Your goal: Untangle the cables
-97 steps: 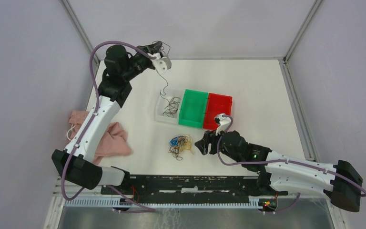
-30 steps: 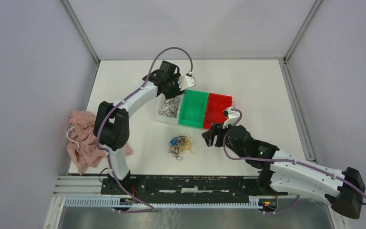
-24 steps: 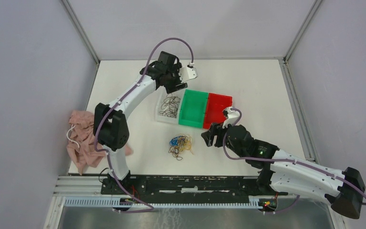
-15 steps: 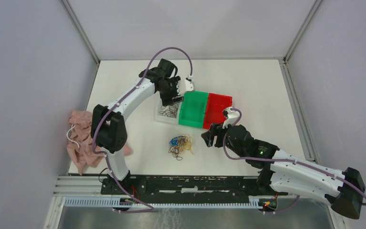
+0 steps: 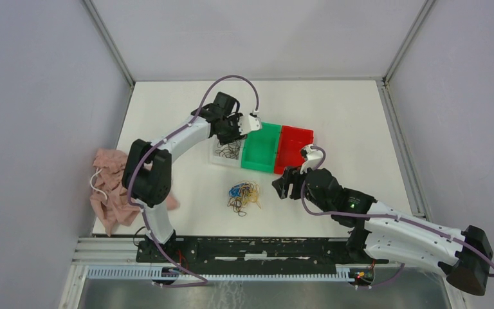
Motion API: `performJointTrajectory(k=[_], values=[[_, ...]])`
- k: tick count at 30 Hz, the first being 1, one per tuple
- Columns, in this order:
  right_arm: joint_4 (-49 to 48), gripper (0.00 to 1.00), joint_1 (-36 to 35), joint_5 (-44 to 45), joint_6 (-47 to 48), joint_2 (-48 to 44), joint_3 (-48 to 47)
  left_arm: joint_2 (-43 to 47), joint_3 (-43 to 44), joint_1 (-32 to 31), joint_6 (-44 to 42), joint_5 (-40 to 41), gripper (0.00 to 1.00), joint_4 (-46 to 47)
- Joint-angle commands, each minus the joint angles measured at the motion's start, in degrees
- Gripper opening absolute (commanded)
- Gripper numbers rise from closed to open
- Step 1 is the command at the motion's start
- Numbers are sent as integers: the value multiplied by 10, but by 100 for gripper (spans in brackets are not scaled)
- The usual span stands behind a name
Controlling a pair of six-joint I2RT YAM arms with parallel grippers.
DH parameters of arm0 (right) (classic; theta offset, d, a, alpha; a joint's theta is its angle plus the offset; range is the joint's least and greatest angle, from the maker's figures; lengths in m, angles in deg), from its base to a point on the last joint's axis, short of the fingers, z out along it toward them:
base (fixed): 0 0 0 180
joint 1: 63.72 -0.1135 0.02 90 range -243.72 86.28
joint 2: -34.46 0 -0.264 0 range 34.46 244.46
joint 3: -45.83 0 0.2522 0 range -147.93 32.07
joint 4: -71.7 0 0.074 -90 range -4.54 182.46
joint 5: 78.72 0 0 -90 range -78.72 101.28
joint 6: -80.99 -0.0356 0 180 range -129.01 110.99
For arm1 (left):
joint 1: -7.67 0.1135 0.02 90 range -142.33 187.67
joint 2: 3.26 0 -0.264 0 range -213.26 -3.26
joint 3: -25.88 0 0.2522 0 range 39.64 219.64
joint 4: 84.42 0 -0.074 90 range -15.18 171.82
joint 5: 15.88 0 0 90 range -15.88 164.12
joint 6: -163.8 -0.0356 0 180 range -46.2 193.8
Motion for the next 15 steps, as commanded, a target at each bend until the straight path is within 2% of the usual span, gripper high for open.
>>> performJointTrajectory(k=[1,4,6,11,15], values=[[-13,71,4,-3,-4,0,-19,25,-4,-2,27,10,62,73],[-18,72,4,-9,1,8,-22,50,11,-3,12,-8,91,17],[-27,74,5,-18,5,15,-24,70,29,-3,2,-26,100,-36],[-47,76,5,-68,26,57,-40,138,64,-3,10,-80,99,-140],[-50,78,5,-109,44,122,-71,202,55,-2,41,-115,99,-201]])
